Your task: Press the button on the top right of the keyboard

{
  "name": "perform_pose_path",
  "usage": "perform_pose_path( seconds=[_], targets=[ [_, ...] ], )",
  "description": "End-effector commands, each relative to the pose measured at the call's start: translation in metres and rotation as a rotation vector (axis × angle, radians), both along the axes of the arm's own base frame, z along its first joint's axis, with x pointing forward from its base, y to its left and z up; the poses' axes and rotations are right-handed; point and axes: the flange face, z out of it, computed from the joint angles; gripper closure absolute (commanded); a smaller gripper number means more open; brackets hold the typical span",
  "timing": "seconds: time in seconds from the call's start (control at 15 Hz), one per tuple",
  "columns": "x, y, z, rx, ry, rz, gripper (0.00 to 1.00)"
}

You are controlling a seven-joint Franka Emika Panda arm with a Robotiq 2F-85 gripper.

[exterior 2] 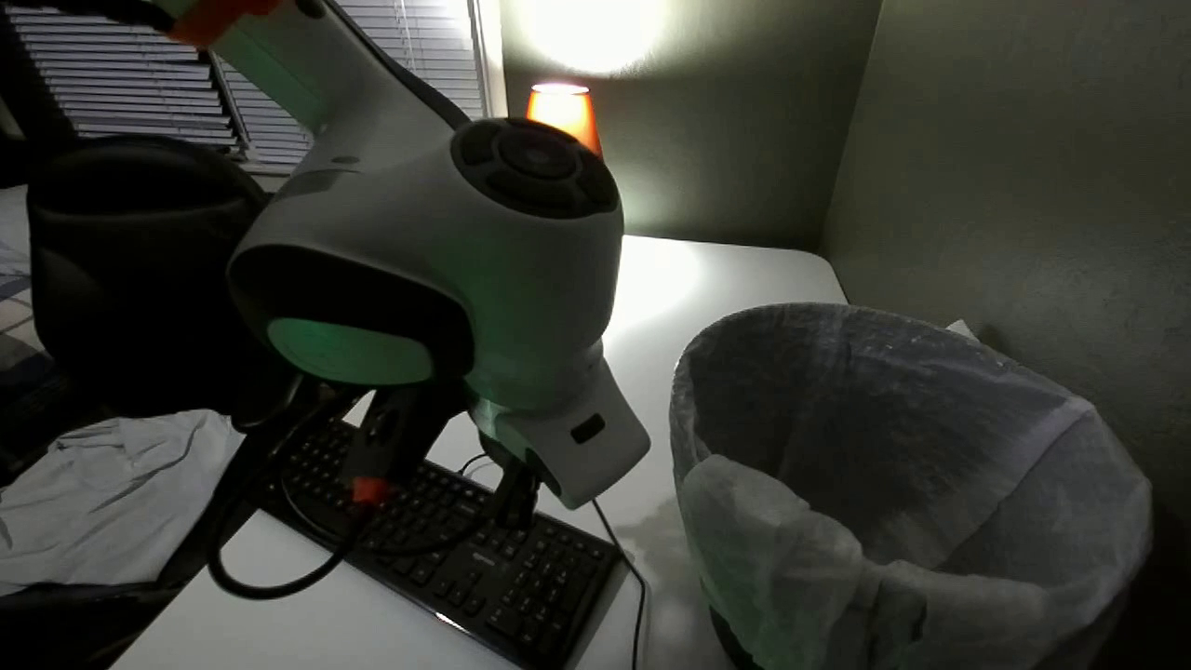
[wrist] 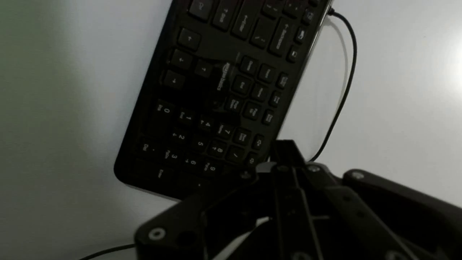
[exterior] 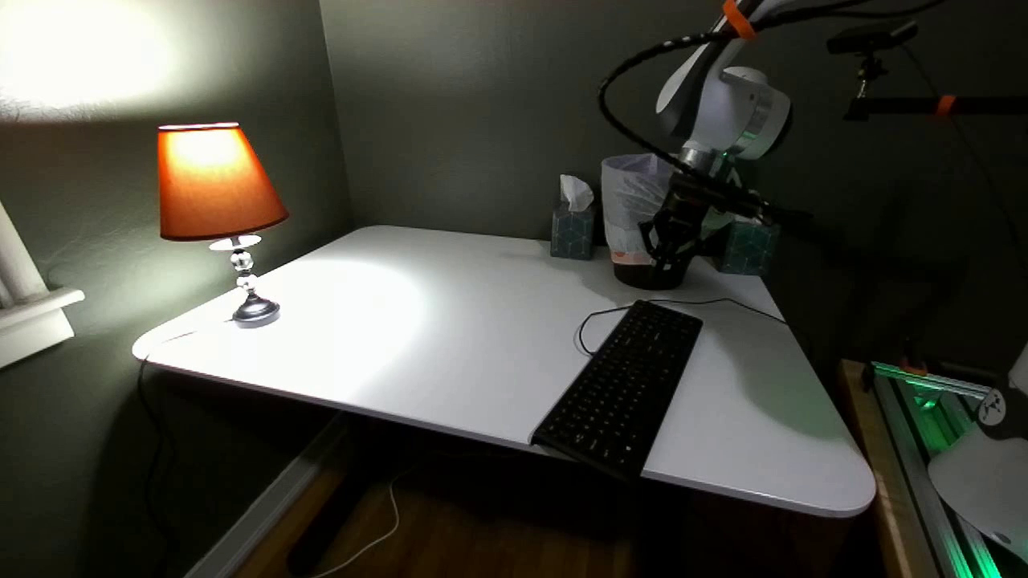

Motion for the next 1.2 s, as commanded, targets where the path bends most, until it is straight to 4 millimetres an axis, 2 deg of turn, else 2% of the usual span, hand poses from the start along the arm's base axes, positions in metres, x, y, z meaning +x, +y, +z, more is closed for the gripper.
perform_pose_path(
  seconds=[0.0,0.67,1.13],
  targets=[
    [0.009,-0.003,-0.018,0.005,0.013,-0.066,1.00],
    [0.016,-0.015,-0.045,-0.043,0.057,-0.170,1.00],
    [0.014,-0.024,-0.055,-0.038,0.085,-0.227,1.00]
  ],
)
